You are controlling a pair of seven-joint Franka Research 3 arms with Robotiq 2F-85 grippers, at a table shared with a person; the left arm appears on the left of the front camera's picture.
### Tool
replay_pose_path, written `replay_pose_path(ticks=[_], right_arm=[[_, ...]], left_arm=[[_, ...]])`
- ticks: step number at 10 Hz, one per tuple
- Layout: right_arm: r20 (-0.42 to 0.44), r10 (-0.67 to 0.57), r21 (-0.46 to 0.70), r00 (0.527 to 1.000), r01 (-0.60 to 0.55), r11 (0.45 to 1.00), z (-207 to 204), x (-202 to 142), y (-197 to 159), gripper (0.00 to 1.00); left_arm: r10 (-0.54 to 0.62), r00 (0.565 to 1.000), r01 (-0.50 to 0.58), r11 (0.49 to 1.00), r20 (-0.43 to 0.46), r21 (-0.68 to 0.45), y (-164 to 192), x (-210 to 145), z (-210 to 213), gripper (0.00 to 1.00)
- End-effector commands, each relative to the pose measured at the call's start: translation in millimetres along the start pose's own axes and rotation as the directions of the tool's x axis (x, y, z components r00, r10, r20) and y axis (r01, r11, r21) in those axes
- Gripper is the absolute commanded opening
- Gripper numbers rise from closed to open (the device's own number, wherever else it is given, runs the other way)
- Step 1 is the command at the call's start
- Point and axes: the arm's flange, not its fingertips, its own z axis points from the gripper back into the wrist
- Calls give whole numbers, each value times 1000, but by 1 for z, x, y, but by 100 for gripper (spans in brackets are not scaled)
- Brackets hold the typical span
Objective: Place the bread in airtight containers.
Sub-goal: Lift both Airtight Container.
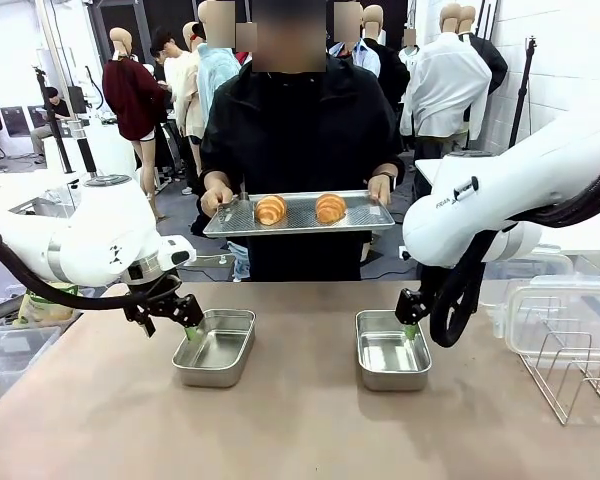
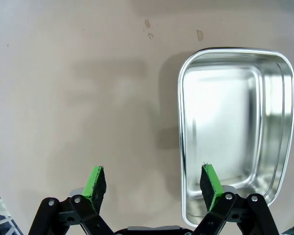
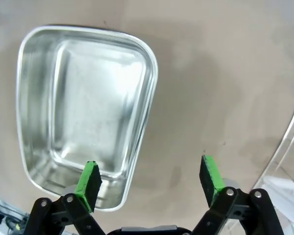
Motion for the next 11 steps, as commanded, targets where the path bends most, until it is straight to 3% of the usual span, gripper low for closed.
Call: replay_pose_path(ticks=[1, 3, 7, 11], right_arm=[[-4, -47, -23, 999, 46, 999, 3, 2, 1, 100], [0, 0, 0, 1000, 0, 1000, 0, 0, 0, 100], [-14, -169, -28, 986, 168, 985, 9, 11, 10, 100], [-153, -308, -87, 939, 298, 951, -15, 30, 16, 100]], left_arm=[[10, 1000, -10, 1000, -3, 15, -4, 2, 2, 100], [0, 1000, 0, 1000, 0, 0, 0, 0, 0, 100], [29, 999, -29, 1000, -21, 6, -13, 18, -13, 100], [52, 997, -51, 998, -50, 32, -22, 32, -28, 100]])
